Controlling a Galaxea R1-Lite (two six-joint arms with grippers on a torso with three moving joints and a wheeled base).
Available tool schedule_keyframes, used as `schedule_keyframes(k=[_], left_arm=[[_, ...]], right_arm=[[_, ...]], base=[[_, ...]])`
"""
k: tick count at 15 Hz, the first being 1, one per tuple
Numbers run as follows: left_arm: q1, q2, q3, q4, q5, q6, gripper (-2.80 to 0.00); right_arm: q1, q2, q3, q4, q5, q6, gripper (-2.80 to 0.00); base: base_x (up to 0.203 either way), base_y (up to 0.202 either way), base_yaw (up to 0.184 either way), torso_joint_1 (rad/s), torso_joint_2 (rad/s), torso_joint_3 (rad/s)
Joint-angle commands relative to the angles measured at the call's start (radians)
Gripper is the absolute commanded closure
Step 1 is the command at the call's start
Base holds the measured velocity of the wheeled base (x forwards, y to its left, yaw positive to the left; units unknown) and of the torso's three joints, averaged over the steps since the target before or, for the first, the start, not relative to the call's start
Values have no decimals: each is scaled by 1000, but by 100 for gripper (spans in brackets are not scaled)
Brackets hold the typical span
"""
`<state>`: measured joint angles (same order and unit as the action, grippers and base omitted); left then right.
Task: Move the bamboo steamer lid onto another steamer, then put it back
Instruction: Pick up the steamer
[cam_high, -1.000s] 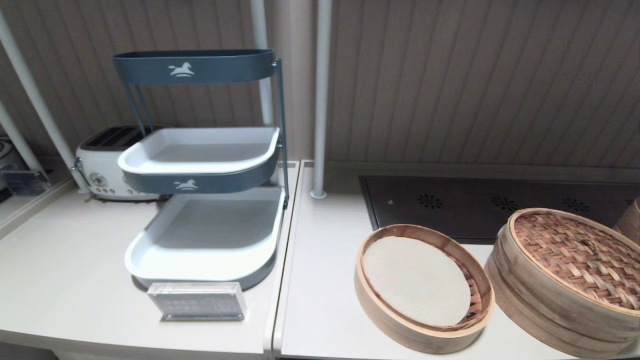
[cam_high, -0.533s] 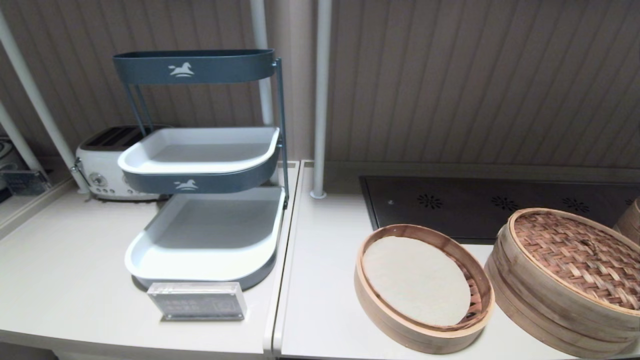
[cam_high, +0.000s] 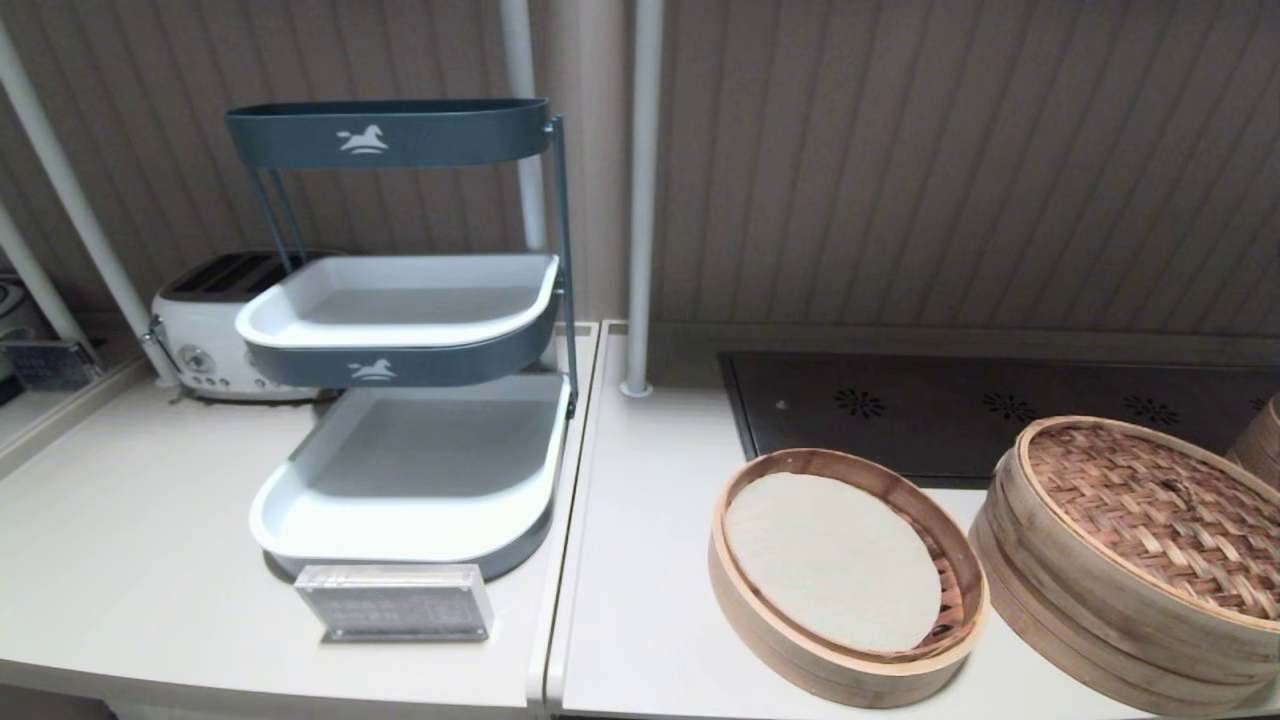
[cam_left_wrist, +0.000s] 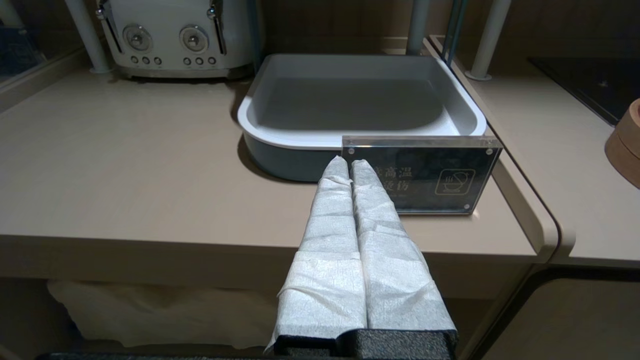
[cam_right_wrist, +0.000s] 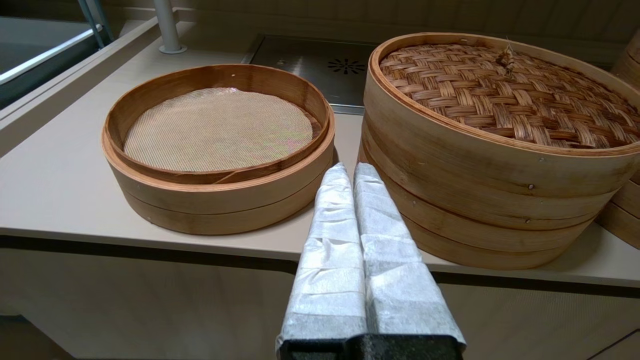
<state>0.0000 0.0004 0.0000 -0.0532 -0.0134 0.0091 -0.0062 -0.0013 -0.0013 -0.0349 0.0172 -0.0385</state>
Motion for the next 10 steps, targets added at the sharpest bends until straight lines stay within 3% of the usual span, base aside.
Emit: schedule_keyframes(k=[1, 6, 10], left_arm=[[0, -2, 28, -1, -1, 0, 0], [0, -2, 28, 0, 0, 0, 0], [0, -2, 28, 0, 0, 0, 0]], right_arm=[[0, 1, 17, 7, 0, -1, 0], [2, 1, -16, 86, -5, -1, 0], [2, 16, -189, 182, 1, -1, 0]], base=[[0, 0, 0, 0, 0, 0], [0, 0, 0, 0, 0, 0], [0, 0, 0, 0, 0, 0]])
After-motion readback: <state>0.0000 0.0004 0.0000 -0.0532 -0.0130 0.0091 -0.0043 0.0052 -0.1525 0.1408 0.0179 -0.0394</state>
